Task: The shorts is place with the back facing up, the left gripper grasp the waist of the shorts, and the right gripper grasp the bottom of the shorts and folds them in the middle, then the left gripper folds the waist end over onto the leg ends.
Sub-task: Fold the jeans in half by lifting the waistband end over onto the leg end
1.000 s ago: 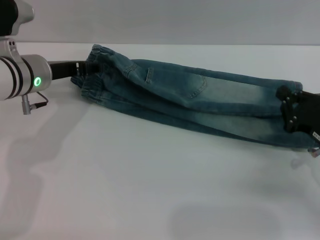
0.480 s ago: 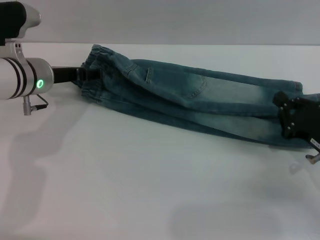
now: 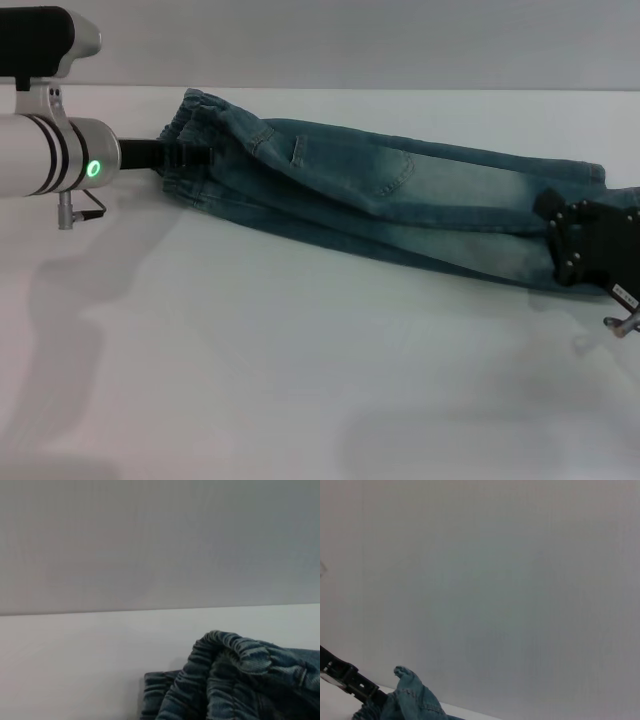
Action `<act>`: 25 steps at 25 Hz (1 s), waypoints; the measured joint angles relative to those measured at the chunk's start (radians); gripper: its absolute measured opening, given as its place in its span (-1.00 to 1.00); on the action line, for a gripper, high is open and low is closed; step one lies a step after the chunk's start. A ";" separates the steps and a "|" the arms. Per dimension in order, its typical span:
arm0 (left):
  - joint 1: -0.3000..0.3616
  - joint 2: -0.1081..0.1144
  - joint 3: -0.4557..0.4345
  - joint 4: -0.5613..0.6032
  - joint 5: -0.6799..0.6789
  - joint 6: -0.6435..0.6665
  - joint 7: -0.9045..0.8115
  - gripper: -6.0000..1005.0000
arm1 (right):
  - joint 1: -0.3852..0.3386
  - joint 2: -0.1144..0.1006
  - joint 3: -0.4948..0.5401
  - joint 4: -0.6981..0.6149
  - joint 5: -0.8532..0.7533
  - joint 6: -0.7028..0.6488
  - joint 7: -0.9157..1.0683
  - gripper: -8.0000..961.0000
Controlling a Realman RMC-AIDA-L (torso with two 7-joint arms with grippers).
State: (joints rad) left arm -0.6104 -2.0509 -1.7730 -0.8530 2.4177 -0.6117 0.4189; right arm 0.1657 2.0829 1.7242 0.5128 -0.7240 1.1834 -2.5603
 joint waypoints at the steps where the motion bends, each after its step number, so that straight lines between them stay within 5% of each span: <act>1: -0.006 0.000 0.000 0.011 0.000 0.001 0.000 0.69 | 0.001 0.000 0.000 -0.002 0.000 0.001 0.000 -0.99; 25: -0.044 0.000 -0.056 0.063 0.075 0.021 -0.010 0.69 | -0.003 -0.001 -0.021 -0.004 0.008 0.034 0.013 -0.99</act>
State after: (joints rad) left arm -0.6547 -2.0509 -1.8285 -0.7900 2.4927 -0.5910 0.4086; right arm 0.1627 2.0822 1.7034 0.5092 -0.7163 1.2176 -2.5476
